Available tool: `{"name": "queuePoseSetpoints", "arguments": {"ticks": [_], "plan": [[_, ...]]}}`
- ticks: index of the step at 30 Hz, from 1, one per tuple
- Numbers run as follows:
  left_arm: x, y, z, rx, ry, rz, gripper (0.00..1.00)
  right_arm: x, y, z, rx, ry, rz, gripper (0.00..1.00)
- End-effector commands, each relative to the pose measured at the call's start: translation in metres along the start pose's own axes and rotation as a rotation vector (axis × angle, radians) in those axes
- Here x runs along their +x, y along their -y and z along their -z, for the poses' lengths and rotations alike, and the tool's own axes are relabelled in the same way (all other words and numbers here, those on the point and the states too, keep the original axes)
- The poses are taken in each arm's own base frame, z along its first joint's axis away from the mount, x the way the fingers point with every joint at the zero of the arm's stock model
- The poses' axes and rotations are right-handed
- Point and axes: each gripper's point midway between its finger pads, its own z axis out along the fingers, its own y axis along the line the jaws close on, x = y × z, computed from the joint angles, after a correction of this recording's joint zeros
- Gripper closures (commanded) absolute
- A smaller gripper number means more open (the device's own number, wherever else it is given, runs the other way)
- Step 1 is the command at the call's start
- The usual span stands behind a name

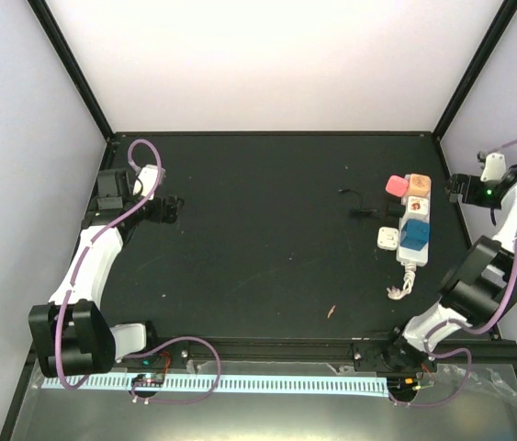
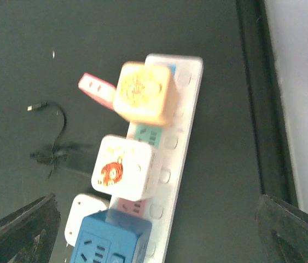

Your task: Pull the plug off the socket

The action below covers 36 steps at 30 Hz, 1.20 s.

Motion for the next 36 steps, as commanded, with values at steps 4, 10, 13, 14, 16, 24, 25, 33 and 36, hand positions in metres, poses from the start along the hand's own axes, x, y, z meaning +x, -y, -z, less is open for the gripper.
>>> {"name": "queuePoseSetpoints", "arguments": {"ticks": [4,10,13,14,16,24,25,33,36], "plan": [[-0.018,0.009,0.008,0.030,0.062,-0.030,0.01,0.051,-0.009,-0.036,-0.203,-0.165,-0.072,0.00],[-0.020,0.011,0.011,0.030,0.071,-0.037,0.01,0.070,0.010,-0.065,-0.176,-0.216,-0.102,0.00],[-0.020,0.009,0.012,0.019,0.076,-0.037,0.01,0.079,0.014,-0.079,-0.188,-0.247,-0.124,0.00],[-0.021,0.009,0.012,0.018,0.076,-0.038,0.01,0.082,0.013,-0.083,-0.200,-0.259,-0.132,0.00],[-0.021,0.009,0.012,0.013,0.076,-0.036,0.01,0.086,0.009,-0.089,-0.241,-0.274,-0.153,0.00],[-0.020,0.009,0.011,0.017,0.067,-0.028,0.01,0.095,-0.017,-0.106,-0.391,-0.293,-0.247,0.00],[-0.019,0.008,0.010,0.017,0.064,-0.025,0.01,0.096,-0.019,-0.108,-0.402,-0.294,-0.252,0.00],[-0.019,0.009,0.010,0.020,0.062,-0.022,0.01,0.095,-0.028,-0.116,-0.472,-0.308,-0.265,0.00],[-0.018,0.009,0.009,0.022,0.057,-0.020,0.01,0.097,-0.031,-0.120,-0.479,-0.321,-0.255,0.00]]}}
